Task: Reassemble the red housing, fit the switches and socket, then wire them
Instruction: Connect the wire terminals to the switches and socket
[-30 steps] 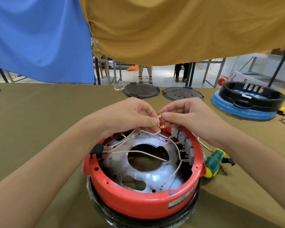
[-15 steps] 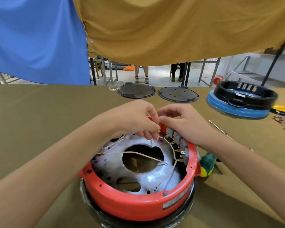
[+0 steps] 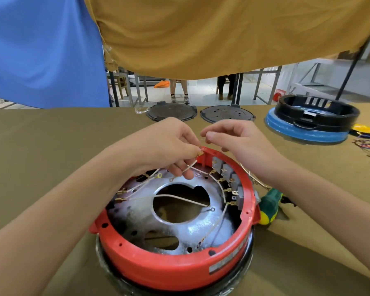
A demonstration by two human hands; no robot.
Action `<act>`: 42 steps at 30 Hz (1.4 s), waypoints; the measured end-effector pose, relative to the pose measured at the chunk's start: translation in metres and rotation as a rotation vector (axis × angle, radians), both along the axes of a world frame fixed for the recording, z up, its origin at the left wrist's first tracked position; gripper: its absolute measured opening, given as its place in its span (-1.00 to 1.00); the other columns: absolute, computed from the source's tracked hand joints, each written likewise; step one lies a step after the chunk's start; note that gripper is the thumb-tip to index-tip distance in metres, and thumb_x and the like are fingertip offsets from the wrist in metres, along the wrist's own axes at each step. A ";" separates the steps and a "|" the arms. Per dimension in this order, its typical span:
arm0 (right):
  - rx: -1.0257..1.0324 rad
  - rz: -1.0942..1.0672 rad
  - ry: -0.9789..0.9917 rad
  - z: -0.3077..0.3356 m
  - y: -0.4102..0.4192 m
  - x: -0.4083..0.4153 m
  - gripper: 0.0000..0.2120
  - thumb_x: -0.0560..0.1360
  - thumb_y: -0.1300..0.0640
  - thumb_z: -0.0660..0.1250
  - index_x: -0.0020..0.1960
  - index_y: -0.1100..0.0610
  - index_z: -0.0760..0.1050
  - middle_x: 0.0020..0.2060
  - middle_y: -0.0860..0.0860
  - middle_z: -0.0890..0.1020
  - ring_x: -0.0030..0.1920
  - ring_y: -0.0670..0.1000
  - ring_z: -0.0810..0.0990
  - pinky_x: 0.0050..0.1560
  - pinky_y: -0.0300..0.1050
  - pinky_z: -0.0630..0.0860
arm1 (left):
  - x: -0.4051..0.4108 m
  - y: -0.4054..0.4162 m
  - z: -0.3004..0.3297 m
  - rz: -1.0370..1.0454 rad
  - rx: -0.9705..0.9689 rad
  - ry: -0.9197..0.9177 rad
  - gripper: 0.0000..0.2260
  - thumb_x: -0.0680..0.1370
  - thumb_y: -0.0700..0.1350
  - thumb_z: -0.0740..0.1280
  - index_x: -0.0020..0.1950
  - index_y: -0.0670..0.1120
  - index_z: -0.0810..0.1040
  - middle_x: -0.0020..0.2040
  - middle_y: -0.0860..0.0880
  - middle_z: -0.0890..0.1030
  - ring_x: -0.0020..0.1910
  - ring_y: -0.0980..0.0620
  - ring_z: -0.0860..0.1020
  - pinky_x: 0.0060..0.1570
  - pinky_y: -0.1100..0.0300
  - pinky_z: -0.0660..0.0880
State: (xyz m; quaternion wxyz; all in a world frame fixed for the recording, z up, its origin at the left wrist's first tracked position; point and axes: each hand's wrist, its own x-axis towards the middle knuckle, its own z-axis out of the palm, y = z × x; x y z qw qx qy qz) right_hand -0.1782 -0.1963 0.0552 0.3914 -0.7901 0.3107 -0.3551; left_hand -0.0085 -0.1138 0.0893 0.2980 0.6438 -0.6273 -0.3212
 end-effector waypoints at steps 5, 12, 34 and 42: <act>0.050 0.133 0.057 0.006 -0.001 -0.004 -0.92 0.49 0.17 0.45 -0.02 0.12 0.68 -0.19 0.10 0.73 -0.14 0.13 0.70 0.01 0.00 0.62 | -0.006 -0.001 -0.006 0.039 -0.039 -0.160 -0.92 0.57 -0.07 0.37 -0.10 -0.04 0.54 -0.35 -0.05 0.69 -0.26 -0.08 0.69 -0.48 0.23 0.45; 0.015 0.121 0.077 0.005 -0.005 -0.006 -0.90 0.45 0.21 0.48 -0.05 0.07 0.68 -0.23 0.01 0.73 -0.21 -0.01 0.70 -0.09 -0.18 0.63 | 0.002 -0.001 0.000 -0.025 0.011 -0.099 -0.97 0.54 -0.13 0.40 -0.07 -0.02 0.63 -0.25 0.00 0.73 -0.27 0.10 0.69 -0.33 0.21 0.56; -0.017 0.011 0.114 -0.008 0.001 0.005 -0.79 0.59 0.29 0.26 0.15 0.17 0.61 -0.01 0.06 0.69 0.03 0.06 0.65 0.12 -0.10 0.56 | -0.021 0.002 -0.010 0.010 0.080 -0.217 -0.81 0.42 -0.08 0.51 -0.02 -0.04 0.60 -0.34 -0.01 0.71 -0.29 0.07 0.70 -0.06 0.04 0.66; -0.002 0.005 0.116 -0.010 0.000 0.005 -0.80 0.60 0.26 0.26 0.15 0.17 0.60 -0.07 0.01 0.68 -0.10 -0.09 0.63 -0.06 -0.27 0.55 | -0.028 0.001 -0.016 0.066 0.019 -0.304 -0.85 0.39 -0.06 0.46 -0.14 -0.12 0.69 -0.36 -0.03 0.70 -0.35 0.02 0.68 -0.38 0.32 0.57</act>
